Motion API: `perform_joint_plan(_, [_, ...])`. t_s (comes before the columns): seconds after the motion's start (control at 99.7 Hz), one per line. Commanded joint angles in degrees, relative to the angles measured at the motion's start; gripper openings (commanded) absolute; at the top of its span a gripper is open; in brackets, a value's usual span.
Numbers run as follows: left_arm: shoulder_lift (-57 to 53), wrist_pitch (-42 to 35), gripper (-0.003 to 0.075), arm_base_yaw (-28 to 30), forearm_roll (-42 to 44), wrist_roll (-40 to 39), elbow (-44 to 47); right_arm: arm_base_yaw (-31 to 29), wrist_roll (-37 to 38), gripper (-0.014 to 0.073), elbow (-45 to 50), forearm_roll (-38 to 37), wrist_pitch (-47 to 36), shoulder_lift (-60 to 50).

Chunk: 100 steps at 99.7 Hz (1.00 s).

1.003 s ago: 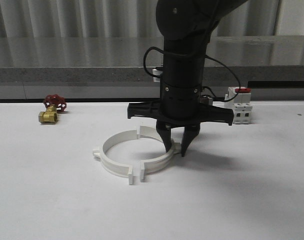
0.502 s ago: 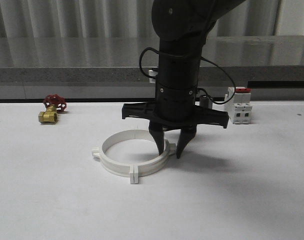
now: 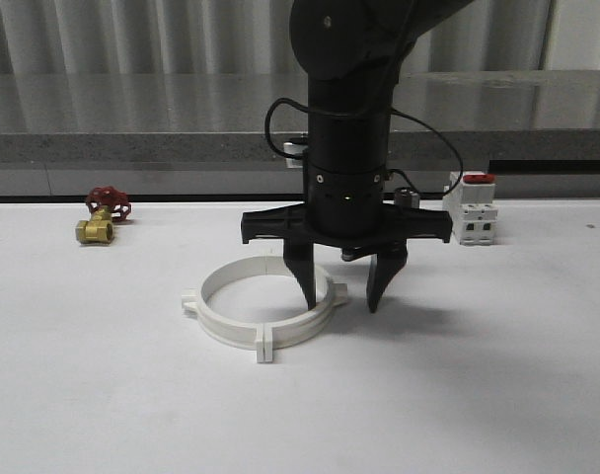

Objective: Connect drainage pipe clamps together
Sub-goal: 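Press the clamp half against the other to close the ring, then open the right gripper and lift it away from the ring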

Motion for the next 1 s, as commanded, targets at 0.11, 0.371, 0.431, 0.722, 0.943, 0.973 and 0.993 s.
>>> perform_joint_plan(0.11, [0.46,-4.2,-0.002,0.19,-0.6,0.06,-1.49,-0.15,-5.65,0.0427,-6.67,-1.84,3.89,-3.98])
perform_joint_plan(0.371, [0.46,-4.2,-0.002,0.19,-0.6,0.06,-1.49,-1.24,-15.94,0.0427,-9.0,4.97,-1.18,-9.73])
perform_joint_plan(0.431, [0.46,-4.2,-0.002,0.19,-0.6,0.06,-1.49,-1.87,-17.25,0.0427,-9.0,4.89,-0.96,-11.48])
perform_joint_plan(0.722, [0.46,-4.2,-0.002,0.19,-0.6,0.06,-1.49,-8.77,-24.55,0.0427,-2.22,4.74,-2.01,-23.18])
perform_joint_plan(0.943, [0.46,-4.2,-0.002,0.19,-0.6,0.06,-1.49,-19.42,-27.48,0.0426,12.91,4.74,-6.15,-38.6])
perform_joint_plan(0.973, [0.46,-4.2,-0.002,0.19,-0.6,0.06,-1.49,-21.09,-27.97,0.0426,15.67,4.74,-6.93,-41.44])
perform_joint_plan(0.993, [0.46,-4.2,-0.002,0.19,-0.6,0.06,-1.49,-21.73,-28.15,0.0426,17.33,4.74,-7.46,-43.12])
